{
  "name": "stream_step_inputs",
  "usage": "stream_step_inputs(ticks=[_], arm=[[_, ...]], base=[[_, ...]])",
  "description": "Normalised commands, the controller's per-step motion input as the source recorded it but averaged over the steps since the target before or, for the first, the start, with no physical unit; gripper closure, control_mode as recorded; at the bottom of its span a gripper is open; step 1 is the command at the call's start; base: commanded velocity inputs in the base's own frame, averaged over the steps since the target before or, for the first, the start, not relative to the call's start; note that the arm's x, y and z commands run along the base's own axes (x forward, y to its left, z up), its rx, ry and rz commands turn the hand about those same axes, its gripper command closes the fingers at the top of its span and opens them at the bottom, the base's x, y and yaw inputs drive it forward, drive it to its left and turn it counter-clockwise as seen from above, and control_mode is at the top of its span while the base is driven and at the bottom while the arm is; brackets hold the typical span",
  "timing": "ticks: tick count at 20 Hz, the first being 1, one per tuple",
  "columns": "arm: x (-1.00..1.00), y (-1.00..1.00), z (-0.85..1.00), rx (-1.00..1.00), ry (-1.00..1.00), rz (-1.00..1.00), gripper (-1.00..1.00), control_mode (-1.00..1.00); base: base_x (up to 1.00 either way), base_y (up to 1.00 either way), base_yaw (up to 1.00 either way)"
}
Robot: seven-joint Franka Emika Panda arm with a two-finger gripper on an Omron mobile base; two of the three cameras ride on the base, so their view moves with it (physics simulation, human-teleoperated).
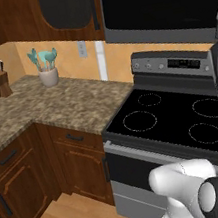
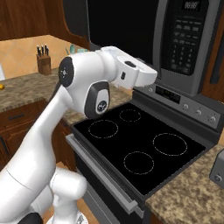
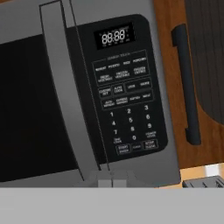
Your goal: Pick the bell pepper from the sink and place it in the bowl. Then pick the bowl and place it in the microwave. Then close the microwave door and press the start button.
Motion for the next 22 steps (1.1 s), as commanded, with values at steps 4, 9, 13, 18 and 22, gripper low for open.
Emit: stream_step_inputs(ticks=[4,9,13,18,22], arm=[[0.09,-0.34,0.00,0.02,0.00,0.00,1.00,-1.00],[0.14,-0.16,-0.07,0.00,0.00,0.00,1.00,-1.00],[0.16,-0.08,-0.18,0.00,0.04,0.00,1.00,-1.00],[0.18,-0.15,-0.13,0.00,0.02,0.00,1.00,-1.00],[0.16,-0.14,-0.07,0.00,0.00,0.00,1.00,-1.00]], base=[[0.00,0.00,0.00],[0.00,0.00,0.00],[0.00,0.00,0.00],[0.00,0.00,0.00],[0.00,0.00,0.00]])
